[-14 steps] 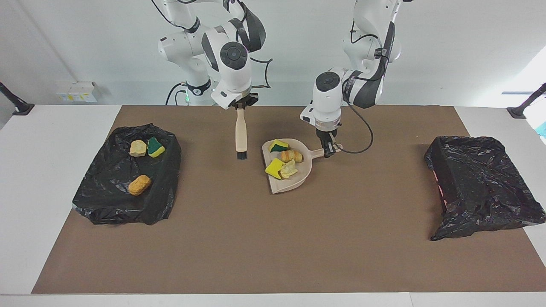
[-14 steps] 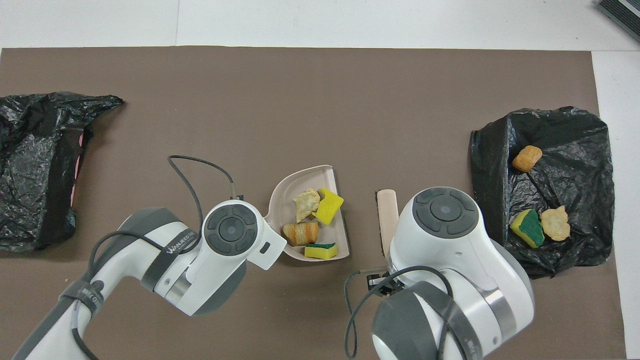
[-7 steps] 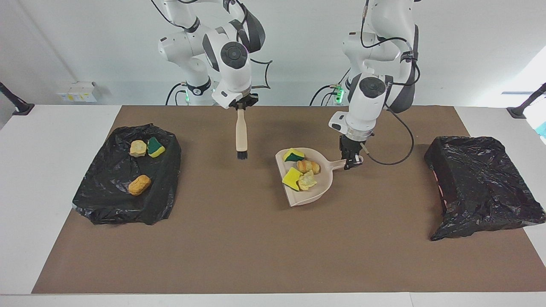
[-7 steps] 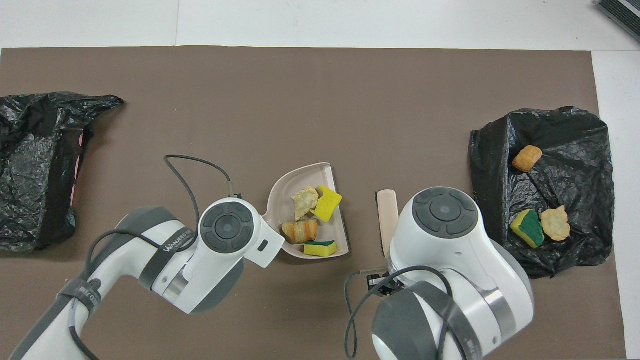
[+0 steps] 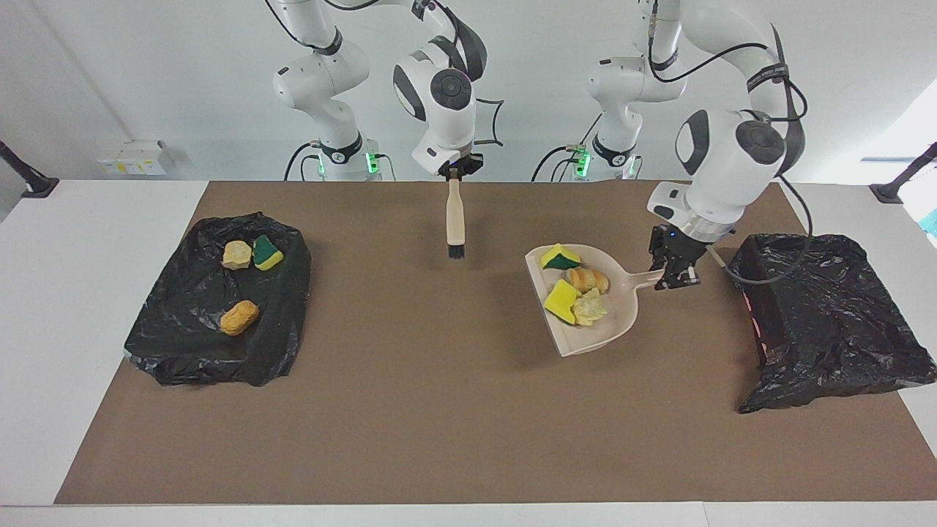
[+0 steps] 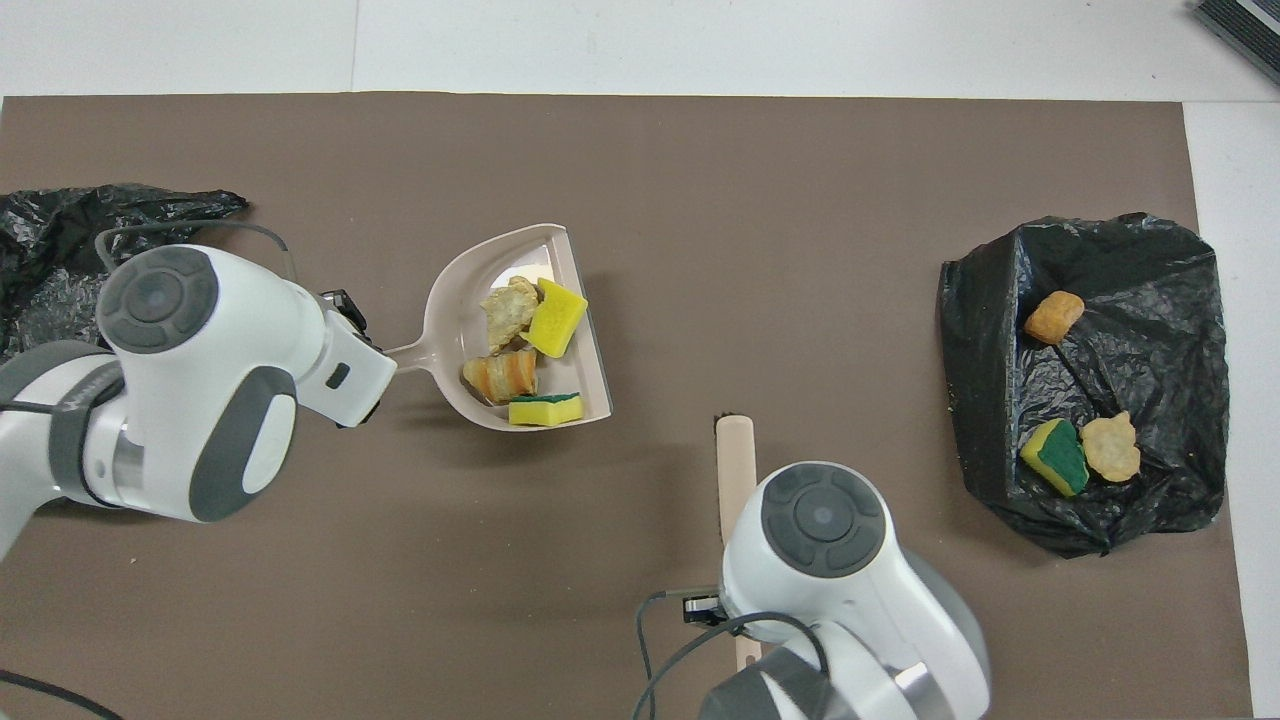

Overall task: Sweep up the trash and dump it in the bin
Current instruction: 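Carry the loaded dustpan to the black bag with the left gripper, then tip the dustpan over the bag with the left gripper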

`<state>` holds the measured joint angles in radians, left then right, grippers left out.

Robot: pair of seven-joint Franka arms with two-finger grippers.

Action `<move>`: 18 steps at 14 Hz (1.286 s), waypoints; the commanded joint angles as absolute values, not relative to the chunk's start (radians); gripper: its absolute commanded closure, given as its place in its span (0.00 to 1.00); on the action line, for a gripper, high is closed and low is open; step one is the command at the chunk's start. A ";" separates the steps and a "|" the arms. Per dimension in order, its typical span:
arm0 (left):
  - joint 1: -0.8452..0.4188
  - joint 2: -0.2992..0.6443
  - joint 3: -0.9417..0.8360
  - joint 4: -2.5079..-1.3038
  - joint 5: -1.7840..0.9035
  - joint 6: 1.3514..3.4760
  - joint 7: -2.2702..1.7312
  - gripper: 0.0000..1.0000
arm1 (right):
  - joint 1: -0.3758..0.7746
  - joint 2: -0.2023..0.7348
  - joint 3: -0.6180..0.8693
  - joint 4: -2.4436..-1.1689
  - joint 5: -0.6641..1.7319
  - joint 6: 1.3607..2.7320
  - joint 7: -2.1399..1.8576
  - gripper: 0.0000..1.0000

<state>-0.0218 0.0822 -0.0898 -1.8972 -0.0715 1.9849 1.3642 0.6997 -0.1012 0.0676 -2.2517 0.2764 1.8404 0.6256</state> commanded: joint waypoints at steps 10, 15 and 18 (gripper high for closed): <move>0.411 0.236 -0.100 -1.582 -0.002 1.812 1.834 1.00 | 0.822 -0.005 0.064 -2.322 0.354 2.014 0.661 1.00; 0.548 0.314 -0.100 -1.428 0.116 1.821 1.957 1.00 | 0.815 0.002 0.064 -2.335 0.356 2.057 0.666 1.00; 0.549 0.336 -0.088 -1.401 0.234 1.934 1.939 1.00 | 0.815 0.008 0.064 -2.335 0.357 2.069 0.667 1.00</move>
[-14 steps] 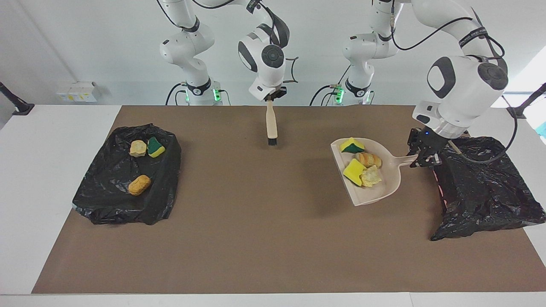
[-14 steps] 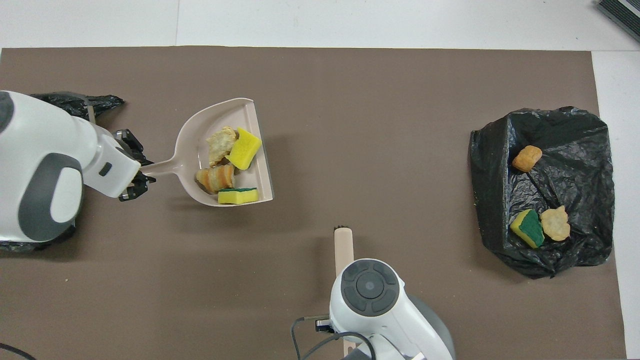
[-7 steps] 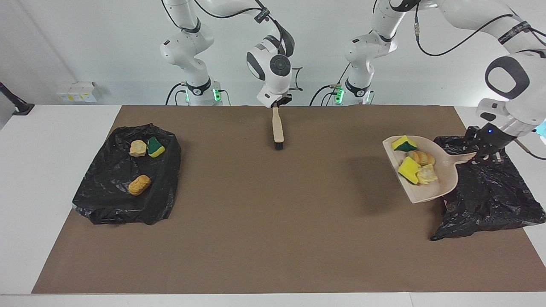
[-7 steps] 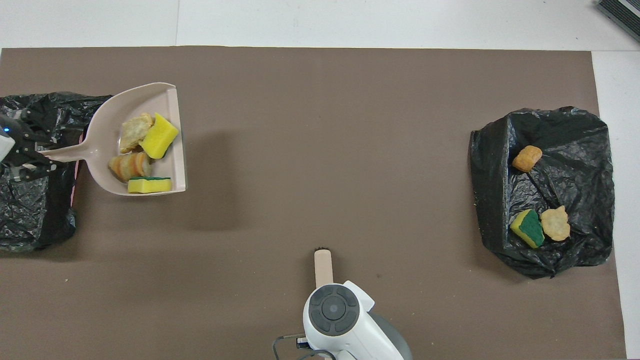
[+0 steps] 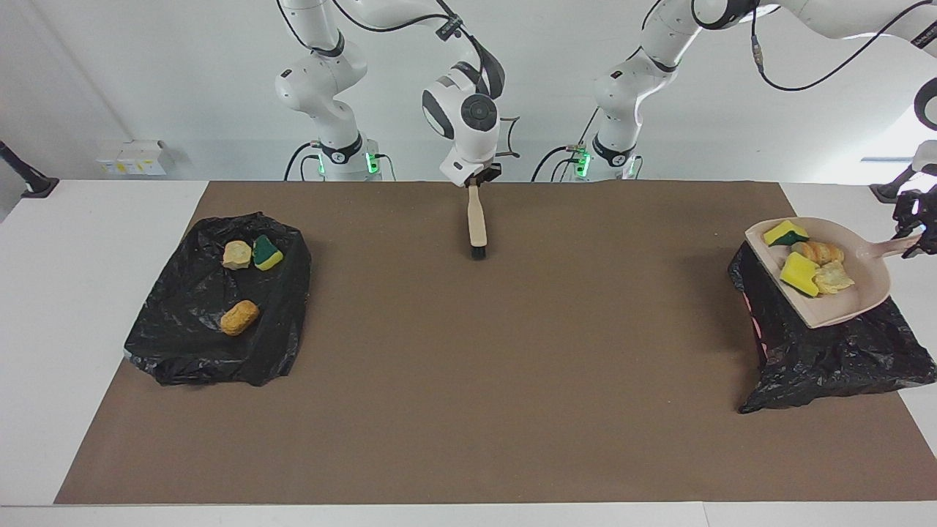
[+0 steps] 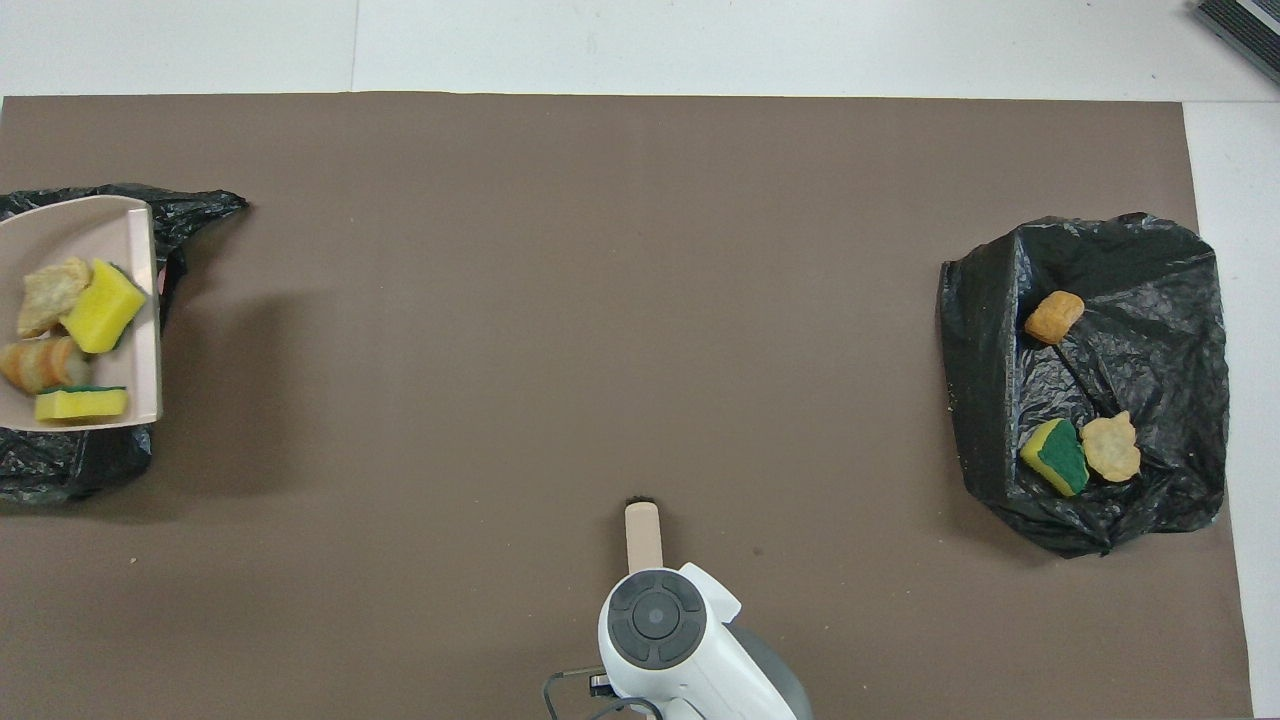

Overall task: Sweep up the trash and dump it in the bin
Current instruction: 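Tip the dustpan over the bag with the left gripper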

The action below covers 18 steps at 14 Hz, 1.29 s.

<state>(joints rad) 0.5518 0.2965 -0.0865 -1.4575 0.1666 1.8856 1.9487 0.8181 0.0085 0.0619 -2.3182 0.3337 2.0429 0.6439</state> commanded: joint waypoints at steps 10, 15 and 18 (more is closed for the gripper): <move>0.443 0.215 -0.080 -1.644 0.929 2.085 1.579 1.00 | 0.787 0.058 0.057 -2.189 0.354 2.078 0.556 0.00; 0.391 0.178 -0.080 -1.686 1.142 2.062 1.543 1.00 | 0.593 0.025 0.038 -2.102 0.290 2.056 0.229 0.00; 0.391 0.150 -0.078 -1.686 1.219 2.062 1.520 1.00 | 0.505 0.020 0.019 -2.056 0.262 2.010 0.031 0.00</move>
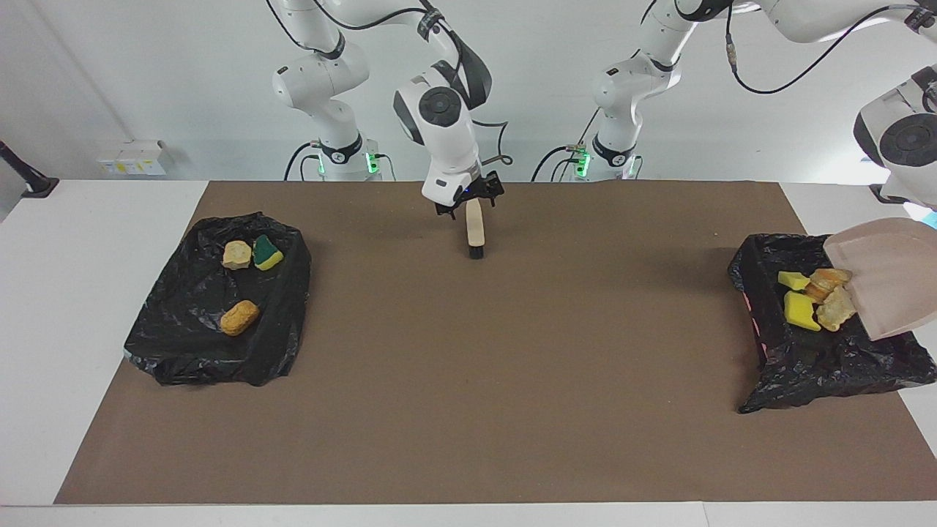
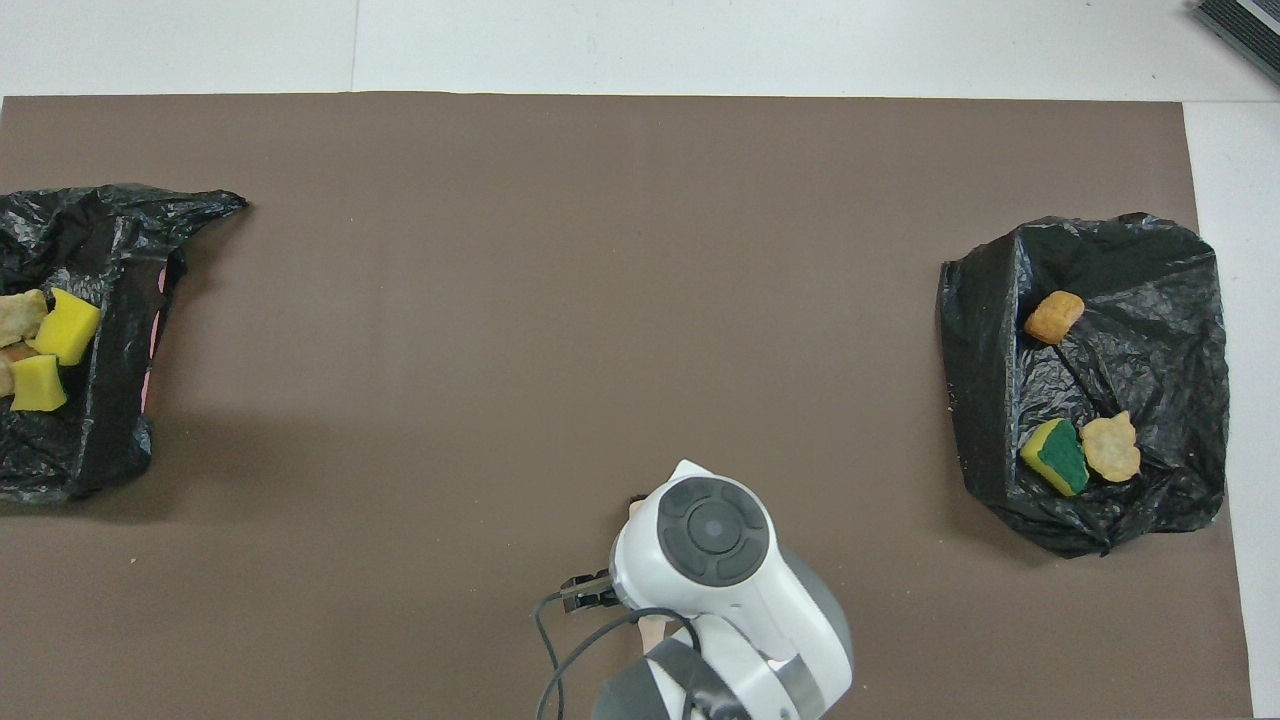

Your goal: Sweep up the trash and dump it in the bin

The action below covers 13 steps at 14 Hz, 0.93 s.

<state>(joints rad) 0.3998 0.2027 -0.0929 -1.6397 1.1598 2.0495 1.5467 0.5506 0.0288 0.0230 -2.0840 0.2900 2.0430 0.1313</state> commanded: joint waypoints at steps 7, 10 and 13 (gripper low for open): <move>0.347 0.094 -0.104 -1.671 1.162 2.019 1.493 1.00 | 0.252 0.012 0.020 -1.951 0.235 1.983 -0.201 0.00; 0.290 0.094 -0.103 -1.671 0.901 1.936 1.430 1.00 | 0.227 -0.027 0.002 -1.905 0.210 1.939 -0.210 0.00; 0.255 0.092 -0.104 -1.674 0.731 1.870 1.371 1.00 | 0.167 -0.038 0.002 -1.827 0.135 1.814 -0.199 0.00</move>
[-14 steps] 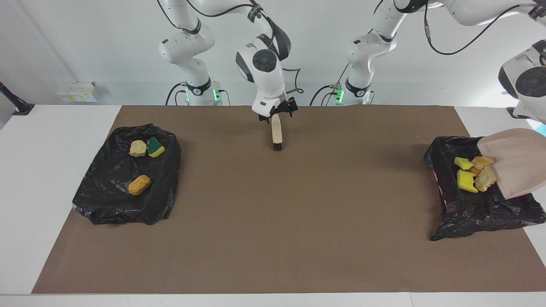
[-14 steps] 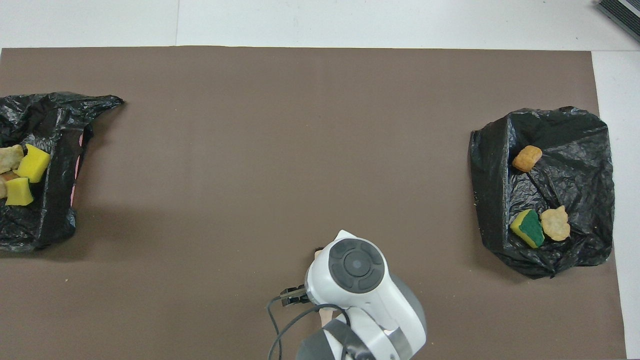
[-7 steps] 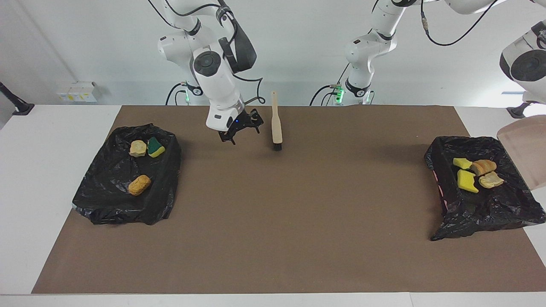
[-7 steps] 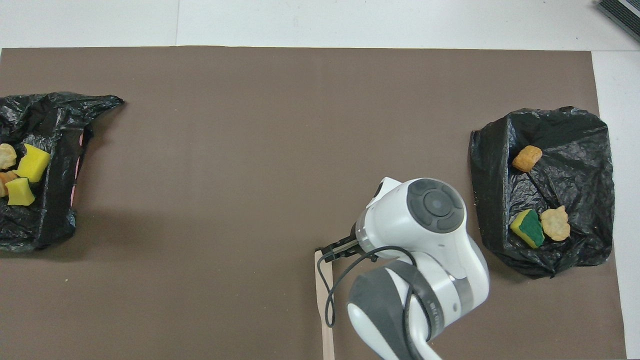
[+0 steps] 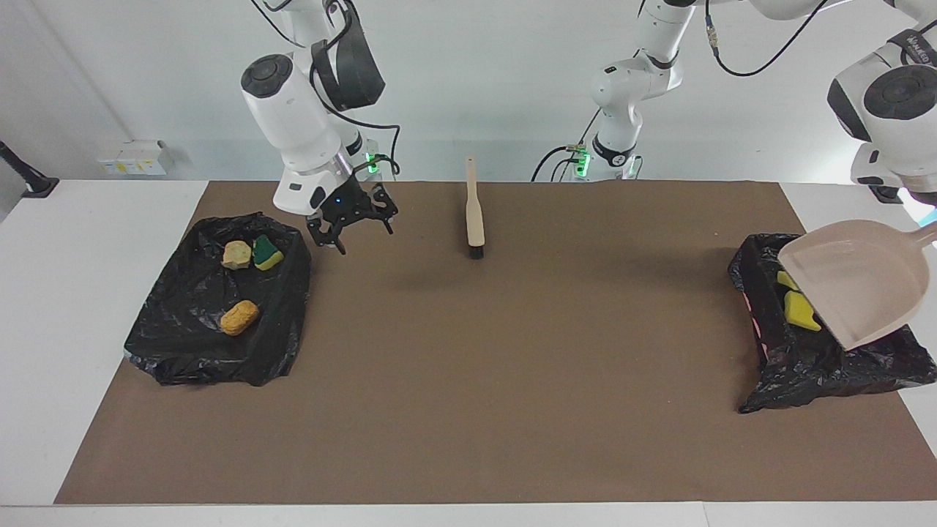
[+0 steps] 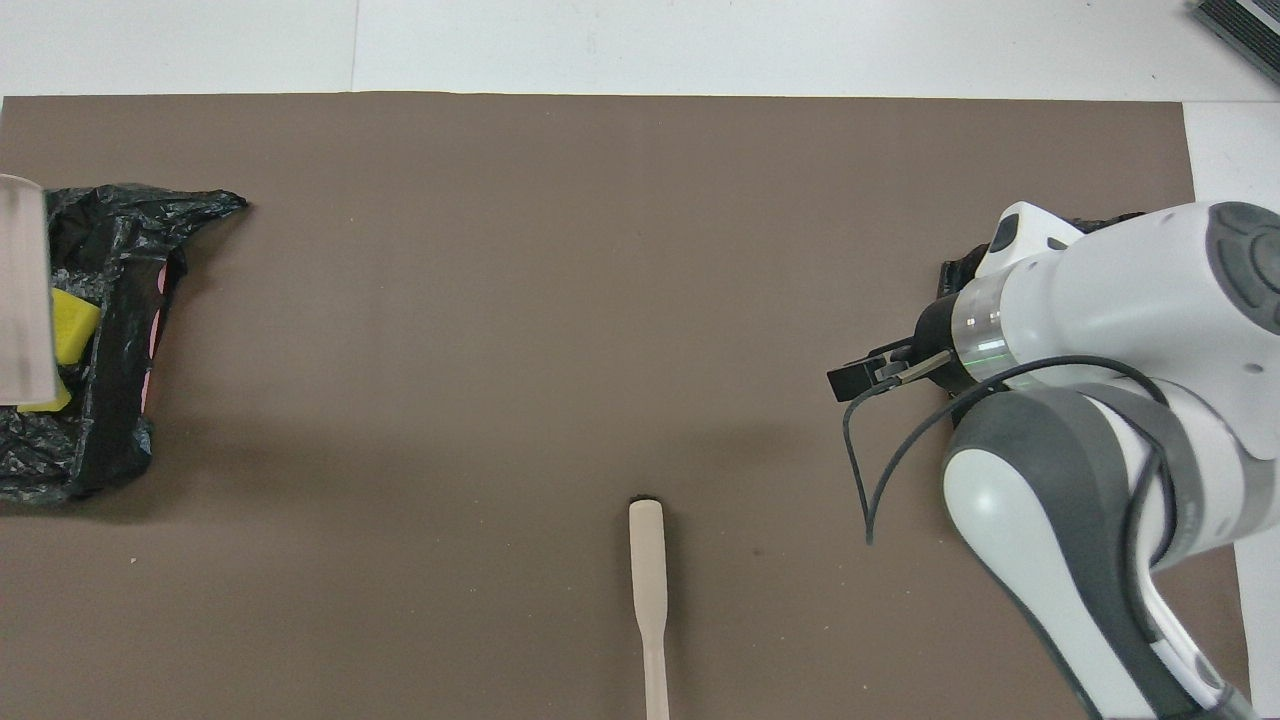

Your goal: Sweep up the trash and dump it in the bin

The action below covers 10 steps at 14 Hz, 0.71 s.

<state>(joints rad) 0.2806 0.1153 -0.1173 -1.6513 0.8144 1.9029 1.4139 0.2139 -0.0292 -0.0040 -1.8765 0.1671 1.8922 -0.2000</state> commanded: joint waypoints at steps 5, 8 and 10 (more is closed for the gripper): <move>0.157 0.078 -0.109 -1.689 0.474 1.714 1.236 1.00 | 0.034 -0.066 -0.014 -1.763 0.130 1.752 -0.166 0.00; 0.081 0.077 -0.109 -1.703 0.353 1.655 0.989 1.00 | 0.003 -0.080 -0.018 -1.727 0.011 1.752 -0.111 0.00; 0.010 0.077 -0.110 -1.707 0.302 1.625 0.831 1.00 | 0.005 -0.100 -0.015 -1.715 -0.075 1.747 -0.098 0.00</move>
